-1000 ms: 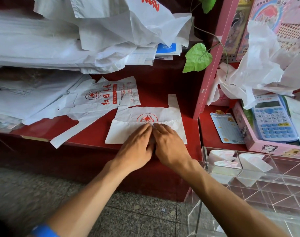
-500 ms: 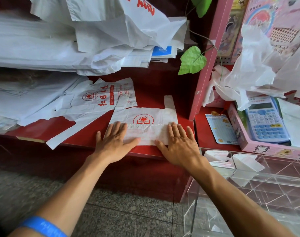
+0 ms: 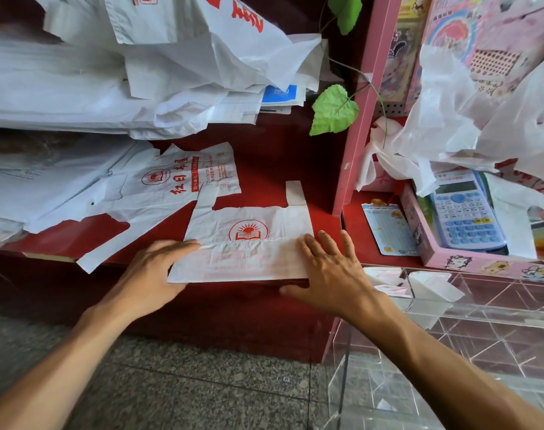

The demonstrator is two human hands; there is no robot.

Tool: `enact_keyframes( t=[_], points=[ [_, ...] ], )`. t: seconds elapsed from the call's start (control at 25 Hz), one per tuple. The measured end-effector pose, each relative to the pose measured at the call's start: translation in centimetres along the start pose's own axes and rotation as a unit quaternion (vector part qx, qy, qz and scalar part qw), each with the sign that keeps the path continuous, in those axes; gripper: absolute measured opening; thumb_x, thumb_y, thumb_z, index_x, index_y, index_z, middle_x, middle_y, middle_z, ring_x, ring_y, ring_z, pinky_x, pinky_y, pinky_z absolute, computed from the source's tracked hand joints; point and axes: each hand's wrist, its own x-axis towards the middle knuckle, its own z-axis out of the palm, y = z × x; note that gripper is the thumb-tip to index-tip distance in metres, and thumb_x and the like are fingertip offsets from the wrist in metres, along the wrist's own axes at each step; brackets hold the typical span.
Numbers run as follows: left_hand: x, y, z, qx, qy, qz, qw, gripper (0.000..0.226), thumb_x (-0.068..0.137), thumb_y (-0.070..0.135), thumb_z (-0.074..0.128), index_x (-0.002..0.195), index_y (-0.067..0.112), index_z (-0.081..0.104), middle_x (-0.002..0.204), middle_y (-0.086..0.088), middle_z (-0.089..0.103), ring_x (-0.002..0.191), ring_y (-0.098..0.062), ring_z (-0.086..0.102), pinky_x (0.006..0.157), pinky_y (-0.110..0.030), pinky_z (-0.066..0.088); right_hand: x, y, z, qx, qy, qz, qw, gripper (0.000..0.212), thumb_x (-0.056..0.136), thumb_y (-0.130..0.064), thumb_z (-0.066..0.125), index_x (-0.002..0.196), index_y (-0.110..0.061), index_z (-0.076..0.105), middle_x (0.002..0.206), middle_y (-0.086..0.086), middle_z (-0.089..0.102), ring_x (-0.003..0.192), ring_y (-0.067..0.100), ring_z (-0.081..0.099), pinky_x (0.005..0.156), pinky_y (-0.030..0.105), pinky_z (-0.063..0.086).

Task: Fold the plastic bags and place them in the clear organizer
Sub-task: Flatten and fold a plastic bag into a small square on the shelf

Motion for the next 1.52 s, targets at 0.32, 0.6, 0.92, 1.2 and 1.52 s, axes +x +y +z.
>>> enact_keyframes(
  t=[0.32, 0.6, 0.92, 1.2, 1.52],
  points=[
    [-0.6, 0.2, -1.8, -0.108, 0.024, -0.075, 0.991, 0.045, 0.076, 0.002, 0.081, 0.105, 0.036, 0.073, 0.105, 0.013, 0.065, 0.098, 0.007, 0.059, 0.084, -0.007, 0.04, 0.3, 1.3, -0.3, 0.212, 0.125, 0.003, 0.969, 0.034, 0.085, -0.038, 0.061, 0.116, -0.025, 0.066, 0.112, -0.006, 0.067, 0.111, 0.026, 0.055, 0.089, 0.041, 0.041],
    [0.1, 1.6, -2.1, -0.217, 0.059, -0.16, 0.961, 0.024, 0.085, 0.009, 0.074, 0.089, 0.033, 0.072, 0.081, 0.025, 0.072, 0.082, 0.013, 0.063, 0.079, -0.011, 0.045, 1.4, 1.9, 0.0, 0.302, 0.172, 0.041, 0.937, 0.013, 0.091, -0.028, 0.061, 0.084, -0.018, 0.064, 0.079, -0.002, 0.064, 0.084, 0.029, 0.054, 0.078, 0.043, 0.047],
    [0.6, 2.2, -2.1, -0.276, 0.056, -0.241, 0.929, 0.04, 0.089, 0.016, 0.071, 0.125, 0.032, 0.063, 0.101, 0.006, 0.073, 0.099, -0.007, 0.066, 0.092, -0.029, 0.042, 2.6, 1.6, -1.4, 0.341, 0.157, 0.147, 0.915, 0.027, 0.095, -0.046, 0.056, 0.081, -0.023, 0.051, 0.072, -0.01, 0.055, 0.075, 0.02, 0.051, 0.086, 0.043, 0.043],
    [1.1, 2.6, -1.5, -0.228, 0.086, -0.236, 0.941, 0.038, 0.084, 0.019, 0.076, 0.118, 0.032, 0.062, 0.085, 0.005, 0.075, 0.087, -0.006, 0.066, 0.079, -0.025, 0.044, 2.8, 1.4, -1.7, 0.352, 0.099, 0.177, 0.914, 0.047, 0.084, -0.019, 0.064, 0.127, -0.024, 0.047, 0.08, -0.014, 0.063, 0.091, 0.019, 0.062, 0.098, 0.047, 0.043],
    [1.5, 2.4, -0.8, -0.117, 0.076, -0.2, 0.97, 0.014, 0.081, 0.016, 0.076, 0.077, 0.029, 0.076, 0.066, 0.014, 0.067, 0.071, -0.007, 0.063, 0.073, -0.03, 0.05, 2.4, 1.0, -1.4, 0.26, 0.112, 0.153, 0.947, 0.027, 0.086, -0.017, 0.055, 0.099, -0.03, 0.074, 0.1, -0.003, 0.069, 0.101, 0.026, 0.06, 0.09, 0.039, 0.036]
  ],
)
